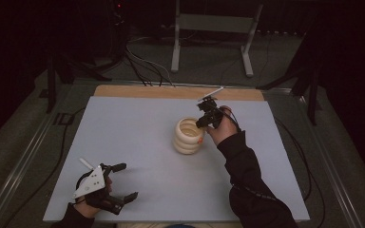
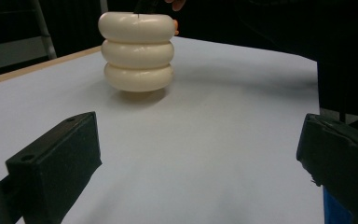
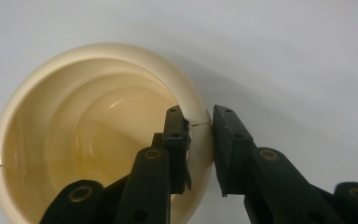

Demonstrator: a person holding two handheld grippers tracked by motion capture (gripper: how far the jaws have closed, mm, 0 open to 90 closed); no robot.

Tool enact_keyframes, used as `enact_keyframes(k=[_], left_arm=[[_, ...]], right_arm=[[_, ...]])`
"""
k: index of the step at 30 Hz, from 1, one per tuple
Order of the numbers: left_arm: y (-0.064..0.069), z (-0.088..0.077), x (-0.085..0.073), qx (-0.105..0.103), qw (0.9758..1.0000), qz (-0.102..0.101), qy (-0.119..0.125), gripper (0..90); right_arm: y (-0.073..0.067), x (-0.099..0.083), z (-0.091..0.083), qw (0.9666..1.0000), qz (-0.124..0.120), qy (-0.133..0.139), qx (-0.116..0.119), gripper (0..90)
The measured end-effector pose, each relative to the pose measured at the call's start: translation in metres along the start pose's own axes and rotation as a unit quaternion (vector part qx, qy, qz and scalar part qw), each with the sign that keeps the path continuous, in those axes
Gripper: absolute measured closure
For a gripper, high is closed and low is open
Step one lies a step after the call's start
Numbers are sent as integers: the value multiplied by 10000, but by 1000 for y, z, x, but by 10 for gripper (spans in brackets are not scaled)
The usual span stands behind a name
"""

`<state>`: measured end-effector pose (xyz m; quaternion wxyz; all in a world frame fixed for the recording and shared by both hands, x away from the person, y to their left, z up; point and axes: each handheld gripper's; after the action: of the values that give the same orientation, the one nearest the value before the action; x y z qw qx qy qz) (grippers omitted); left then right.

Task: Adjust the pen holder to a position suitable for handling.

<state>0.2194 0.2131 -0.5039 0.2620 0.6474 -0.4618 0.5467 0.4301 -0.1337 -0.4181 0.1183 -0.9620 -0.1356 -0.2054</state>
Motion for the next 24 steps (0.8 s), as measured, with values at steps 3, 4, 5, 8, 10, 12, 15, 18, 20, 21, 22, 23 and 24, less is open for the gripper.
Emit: enact_keyframes(k=[3, 4, 5, 8, 10, 12, 15, 18, 20, 21, 22, 23, 24], left_arm=[[0, 0, 0, 0, 10000, 5, 3, 1], [0, 0, 0, 3, 10000, 6, 4, 1], [0, 0, 0, 6, 10000, 12, 3, 2], [0, 0, 0, 2, 10000, 13, 1, 1], [0, 0, 0, -8, 10000, 10, -1, 1], [0, 0, 0, -8, 10000, 16, -10, 1], [0, 0, 0, -14, 10000, 6, 0, 1], [0, 0, 0, -2, 10000, -6, 3, 1], [0, 0, 0, -9, 10000, -6, 0, 1], [0, 0, 0, -10, 10000, 2, -2, 1], [0, 0, 0, -15, 10000, 0, -2, 1], [0, 0, 0, -15, 10000, 0, -2, 1], [0, 0, 0, -20, 10000, 2, -1, 1]], right_arm=[[-8, 1, 4, 10000, -90, -35, -5, 754], [-10, 1, 5, 9999, -109, -39, -3, 755], [-13, 1, 6, 9999, -137, -65, -7, 755], [-19, 1, 9, 9998, -187, -89, 19, 754], [-22, 1, 10, 9997, -215, -96, 83, 754], [-26, 1, 12, 9996, -250, -99, 76, 754], [-32, 2, 15, 9995, -278, -149, 77, 753], [-37, 1, 20, 9993, -323, -189, 77, 753], [-40, 1, 23, 9991, -363, -223, 67, 750], [-41, 0, 24, 9990, -386, -209, 81, 748], [-42, 0, 24, 9990, -394, -208, 61, 748], [-42, 0, 24, 9990, -394, -208, 61, 748], [-44, 0, 24, 9987, -453, -218, 35, 746]])
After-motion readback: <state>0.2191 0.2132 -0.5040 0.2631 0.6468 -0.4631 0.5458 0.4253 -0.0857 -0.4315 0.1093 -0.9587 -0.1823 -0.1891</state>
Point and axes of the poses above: each handheld gripper's, and its own axes: z roughly forward along the jaws, x roughly out of its top, y roughly to its right, and after that the axes turned 11 degrees about z, right-handed
